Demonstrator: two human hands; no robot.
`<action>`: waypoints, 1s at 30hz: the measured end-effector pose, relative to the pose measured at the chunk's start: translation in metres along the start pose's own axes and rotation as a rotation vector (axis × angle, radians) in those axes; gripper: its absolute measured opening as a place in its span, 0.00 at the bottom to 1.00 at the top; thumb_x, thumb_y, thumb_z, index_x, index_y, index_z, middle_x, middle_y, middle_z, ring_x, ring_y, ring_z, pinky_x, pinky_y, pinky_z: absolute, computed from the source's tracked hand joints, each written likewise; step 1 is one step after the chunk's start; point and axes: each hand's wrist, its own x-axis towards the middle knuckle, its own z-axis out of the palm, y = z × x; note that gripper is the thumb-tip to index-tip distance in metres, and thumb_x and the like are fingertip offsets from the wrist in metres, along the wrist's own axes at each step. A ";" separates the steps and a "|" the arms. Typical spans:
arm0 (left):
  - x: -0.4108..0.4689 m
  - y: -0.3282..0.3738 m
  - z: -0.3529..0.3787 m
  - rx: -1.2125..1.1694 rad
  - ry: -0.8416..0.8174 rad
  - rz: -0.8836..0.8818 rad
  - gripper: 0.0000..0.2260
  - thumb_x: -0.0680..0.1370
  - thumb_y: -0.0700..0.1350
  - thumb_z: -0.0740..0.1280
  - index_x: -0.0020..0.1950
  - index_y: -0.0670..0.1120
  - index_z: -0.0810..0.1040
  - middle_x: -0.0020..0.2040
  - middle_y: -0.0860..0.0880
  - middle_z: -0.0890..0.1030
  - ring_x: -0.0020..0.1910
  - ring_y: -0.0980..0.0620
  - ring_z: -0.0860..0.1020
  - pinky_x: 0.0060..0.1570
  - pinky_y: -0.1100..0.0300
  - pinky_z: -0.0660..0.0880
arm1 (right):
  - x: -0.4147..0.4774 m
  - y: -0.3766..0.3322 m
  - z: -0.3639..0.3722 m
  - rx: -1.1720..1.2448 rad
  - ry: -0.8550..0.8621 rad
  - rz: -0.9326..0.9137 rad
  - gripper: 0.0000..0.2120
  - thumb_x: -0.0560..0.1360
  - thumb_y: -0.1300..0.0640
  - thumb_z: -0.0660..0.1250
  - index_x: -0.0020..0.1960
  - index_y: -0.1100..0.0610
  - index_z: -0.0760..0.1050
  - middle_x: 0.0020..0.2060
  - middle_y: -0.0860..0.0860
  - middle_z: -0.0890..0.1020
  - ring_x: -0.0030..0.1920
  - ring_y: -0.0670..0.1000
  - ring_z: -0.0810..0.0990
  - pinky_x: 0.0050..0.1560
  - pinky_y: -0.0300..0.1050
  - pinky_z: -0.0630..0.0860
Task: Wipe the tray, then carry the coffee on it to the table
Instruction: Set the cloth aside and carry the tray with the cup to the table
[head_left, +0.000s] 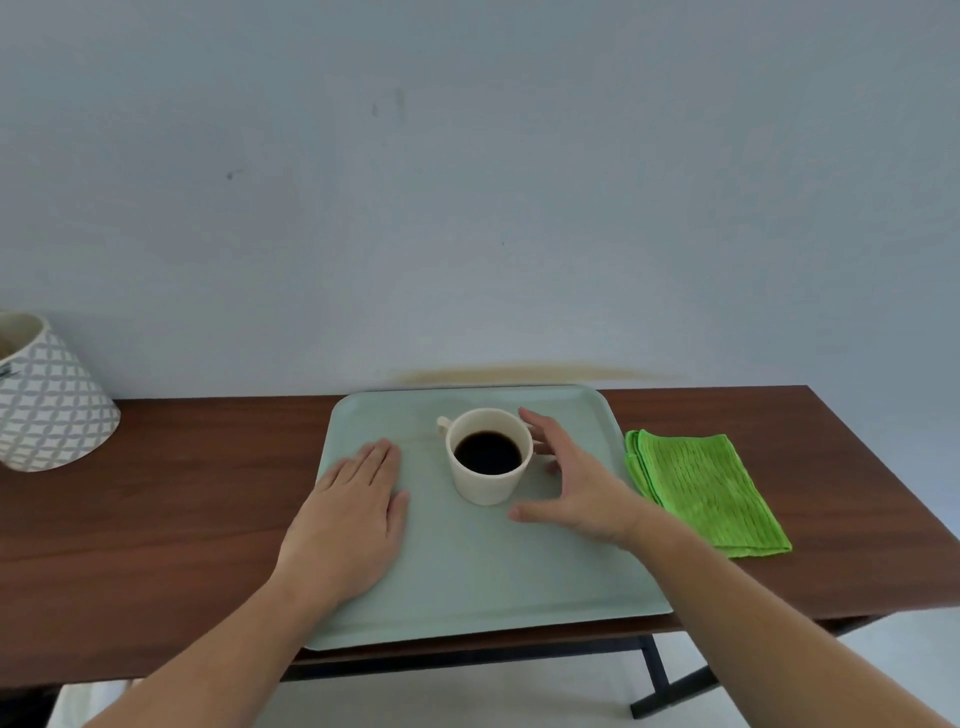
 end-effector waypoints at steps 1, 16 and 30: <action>-0.002 -0.001 -0.001 -0.003 -0.002 0.002 0.27 0.80 0.56 0.46 0.77 0.45 0.58 0.77 0.48 0.62 0.76 0.53 0.57 0.74 0.57 0.50 | -0.008 0.004 0.002 -0.103 0.066 -0.005 0.47 0.64 0.46 0.78 0.77 0.47 0.58 0.69 0.45 0.70 0.69 0.46 0.67 0.70 0.44 0.65; -0.051 -0.024 -0.018 -0.112 -0.058 -0.067 0.30 0.77 0.62 0.49 0.76 0.51 0.62 0.76 0.55 0.61 0.74 0.60 0.56 0.72 0.62 0.48 | -0.079 0.010 0.036 -0.631 0.414 0.019 0.22 0.73 0.40 0.62 0.61 0.52 0.75 0.58 0.47 0.75 0.60 0.52 0.70 0.63 0.51 0.71; -0.085 -0.050 -0.013 -0.334 0.069 -0.346 0.19 0.71 0.51 0.70 0.61 0.50 0.77 0.54 0.43 0.70 0.51 0.36 0.72 0.49 0.40 0.74 | -0.106 -0.020 0.082 -0.425 0.697 0.669 0.38 0.69 0.45 0.74 0.71 0.62 0.65 0.59 0.61 0.74 0.59 0.64 0.71 0.60 0.59 0.69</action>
